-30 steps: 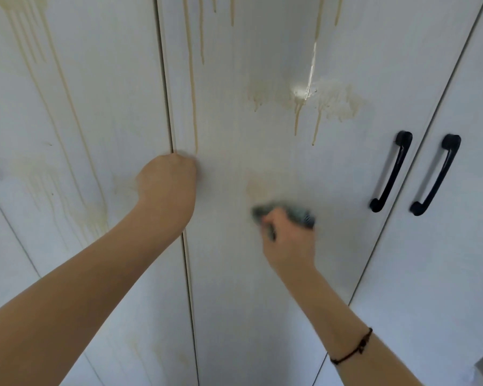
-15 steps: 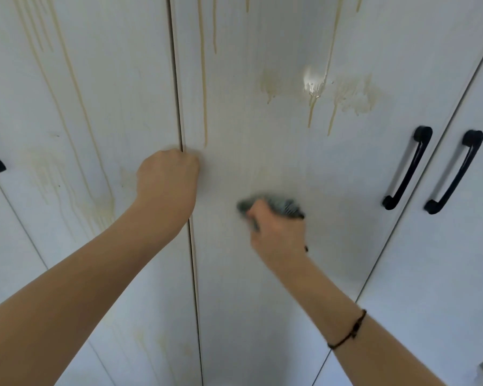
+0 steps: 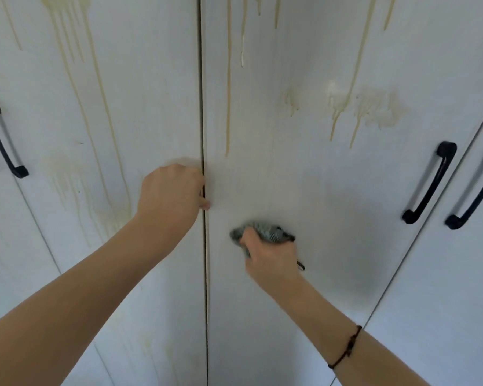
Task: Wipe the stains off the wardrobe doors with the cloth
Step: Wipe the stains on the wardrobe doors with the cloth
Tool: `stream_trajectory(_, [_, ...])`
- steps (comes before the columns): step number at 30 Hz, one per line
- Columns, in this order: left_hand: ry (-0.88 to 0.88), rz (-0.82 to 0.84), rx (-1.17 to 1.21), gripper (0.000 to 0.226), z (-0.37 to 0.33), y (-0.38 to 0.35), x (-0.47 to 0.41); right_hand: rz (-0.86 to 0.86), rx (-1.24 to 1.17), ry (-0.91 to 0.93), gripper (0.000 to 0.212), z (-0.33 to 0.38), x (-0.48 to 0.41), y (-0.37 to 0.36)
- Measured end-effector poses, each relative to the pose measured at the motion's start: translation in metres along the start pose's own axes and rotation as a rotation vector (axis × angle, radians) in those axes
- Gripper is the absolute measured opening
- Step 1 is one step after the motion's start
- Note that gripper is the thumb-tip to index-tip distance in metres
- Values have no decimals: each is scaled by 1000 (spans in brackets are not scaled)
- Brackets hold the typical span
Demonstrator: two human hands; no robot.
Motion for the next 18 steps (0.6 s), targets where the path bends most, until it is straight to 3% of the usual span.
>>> stream_trajectory(2, [-21, -1, 61, 37, 3, 2, 1, 75, -92, 17, 11, -3, -7, -5])
stream_trajectory(7, [-16, 4, 74, 33, 4, 4, -1, -364, -189, -308, 15, -77, -133, 94])
stream_trajectory(9, [-11, -22, 55, 31, 6, 6, -1, -406, -133, -283, 15, -64, -149, 97])
stream_trajectory(12, [-34, -75, 48, 30, 13, 8, 1, -219, -63, -47, 17, 4, -112, 40])
stream_trajectory(15, [-126, -84, 13, 29, 12, 6, 4, 19, -160, 13, 31, 31, -63, -9])
stream_trajectory(18, [-213, -221, 150, 25, 21, 29, 4, 30, -190, 22, 23, 22, -86, 7])
Point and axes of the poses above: each hand's wrist, its own x-axis away from the middle knuckle, its own y-axis out of the back of the hand, z = x × y, the point moved 9 cm from there along -x, towards the middle knuckle, and after that the axes turned 5 degrees about y, right-handed, at the moved point
